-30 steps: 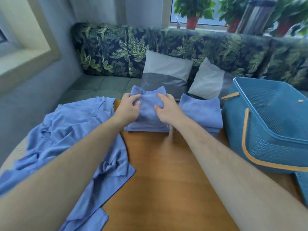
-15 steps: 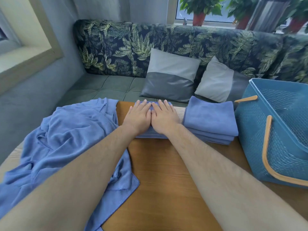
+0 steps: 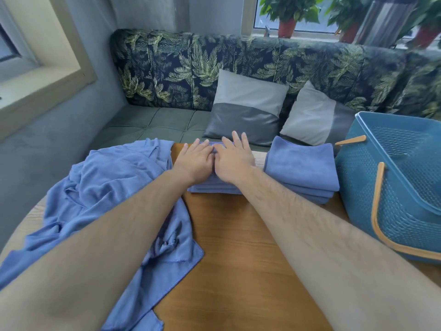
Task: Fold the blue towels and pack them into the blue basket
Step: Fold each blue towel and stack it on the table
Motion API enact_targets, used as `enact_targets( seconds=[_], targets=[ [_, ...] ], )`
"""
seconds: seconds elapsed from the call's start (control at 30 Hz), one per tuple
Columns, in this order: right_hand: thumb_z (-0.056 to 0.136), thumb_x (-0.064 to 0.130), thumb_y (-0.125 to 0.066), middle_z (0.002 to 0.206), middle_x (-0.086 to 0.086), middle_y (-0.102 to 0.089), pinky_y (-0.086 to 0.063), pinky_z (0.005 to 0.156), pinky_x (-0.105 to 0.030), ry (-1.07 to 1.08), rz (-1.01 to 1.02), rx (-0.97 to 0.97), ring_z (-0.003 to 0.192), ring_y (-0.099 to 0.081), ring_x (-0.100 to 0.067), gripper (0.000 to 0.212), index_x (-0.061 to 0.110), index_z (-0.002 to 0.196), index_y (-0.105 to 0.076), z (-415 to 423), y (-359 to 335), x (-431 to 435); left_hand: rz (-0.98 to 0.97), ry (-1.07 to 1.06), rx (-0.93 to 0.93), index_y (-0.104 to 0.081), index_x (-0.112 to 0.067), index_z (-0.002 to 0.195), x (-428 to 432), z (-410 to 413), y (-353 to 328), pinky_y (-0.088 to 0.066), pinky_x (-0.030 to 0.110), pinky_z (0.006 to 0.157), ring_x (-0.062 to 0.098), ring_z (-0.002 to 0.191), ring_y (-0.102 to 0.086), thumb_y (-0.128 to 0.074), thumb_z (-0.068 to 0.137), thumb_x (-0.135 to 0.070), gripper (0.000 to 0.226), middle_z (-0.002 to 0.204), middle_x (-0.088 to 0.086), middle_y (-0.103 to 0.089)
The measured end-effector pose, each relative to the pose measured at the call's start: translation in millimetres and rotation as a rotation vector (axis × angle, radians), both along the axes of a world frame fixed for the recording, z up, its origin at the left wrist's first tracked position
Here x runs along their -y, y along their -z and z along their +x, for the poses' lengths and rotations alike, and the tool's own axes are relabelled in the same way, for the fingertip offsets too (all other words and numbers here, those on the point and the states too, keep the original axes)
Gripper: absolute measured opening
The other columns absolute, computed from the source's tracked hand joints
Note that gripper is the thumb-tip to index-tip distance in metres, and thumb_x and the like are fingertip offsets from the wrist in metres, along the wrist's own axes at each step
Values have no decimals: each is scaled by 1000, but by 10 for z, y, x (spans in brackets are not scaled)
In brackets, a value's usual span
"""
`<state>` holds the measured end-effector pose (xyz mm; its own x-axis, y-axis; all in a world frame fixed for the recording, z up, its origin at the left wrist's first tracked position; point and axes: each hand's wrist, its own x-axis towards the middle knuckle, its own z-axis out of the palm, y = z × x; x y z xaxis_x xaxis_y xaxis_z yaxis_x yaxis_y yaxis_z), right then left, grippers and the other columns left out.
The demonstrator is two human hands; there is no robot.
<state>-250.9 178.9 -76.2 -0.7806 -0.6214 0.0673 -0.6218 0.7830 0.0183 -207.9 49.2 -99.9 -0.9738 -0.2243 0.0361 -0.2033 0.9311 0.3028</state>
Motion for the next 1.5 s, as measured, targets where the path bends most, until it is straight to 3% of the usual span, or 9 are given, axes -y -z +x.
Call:
enact_targets(
  seconds=[0.13,0.33,0.57,0.93,1.07,1.2,1.33,1.4,1.5],
  targets=[
    [103,26,-40,126,-6,-63,-18,118,-40,-169,-276,-164,127,-48,-30,33,17,124,-63,408,-133,232,-9,-38,-196,-62,-13,125,270,537,-125,-36,49,111,29,137,-46,-19,97,-41,58,146,9,-52],
    [101,29,-46,127,-8,-64,-41,87,-41,-297,-324,116,115,-56,-34,30,20,126,-60,1094,-56,874,-174,-225,-107,-66,-9,115,854,1368,-359,-46,47,94,33,120,-56,-46,97,-22,31,127,11,-60],
    [98,23,-53,120,-7,-62,-41,80,-35,-223,-327,266,114,-59,-31,24,20,116,-69,1435,150,1209,-131,-248,35,-69,-17,91,1049,1840,-212,-44,36,74,28,94,-61,-47,95,-30,26,101,4,-67],
    [106,21,-40,103,1,-60,-39,75,-36,-139,-799,384,93,-54,-21,11,19,103,-50,1706,-30,699,-133,-223,-243,-68,-26,118,821,1996,-406,-38,42,90,29,109,-53,-51,96,-25,29,115,5,-58],
    [103,19,-49,93,5,-61,-44,75,-30,-164,-949,369,84,-55,-13,6,19,100,-55,1770,-107,217,17,-142,-373,-70,-21,104,480,2077,-519,-45,41,79,28,94,-58,-48,90,-24,26,99,3,-63],
    [98,24,-57,110,9,-58,-41,80,-15,-100,-937,528,92,-57,-3,17,30,114,-59,1795,-59,-400,142,-43,-443,-69,-16,102,-179,2229,-450,-39,31,71,20,88,-57,-52,89,-12,22,97,2,-65],
    [98,30,-47,139,2,-56,-38,107,-24,132,-1125,1119,134,-50,-13,48,17,144,-52,1863,-9,-771,236,37,-411,-67,-11,99,-839,2415,-224,-46,41,78,20,90,-56,-55,89,-10,15,95,3,-63],
    [99,29,-46,121,-10,-69,-46,96,-30,232,-1227,1374,109,-66,-19,37,5,117,-69,1891,5,-910,287,96,-393,-68,-14,102,-1111,2570,-131,-46,36,80,14,91,-56,-57,89,-9,18,98,-3,-62],
    [96,26,-59,64,5,-57,-42,68,-33,169,-1001,1154,60,-50,-14,35,14,63,-57,1965,113,-1051,377,177,-303,-70,-23,109,-1391,2823,-71,-47,24,89,4,100,-59,-57,87,-8,30,105,-12,-65]
  ],
)
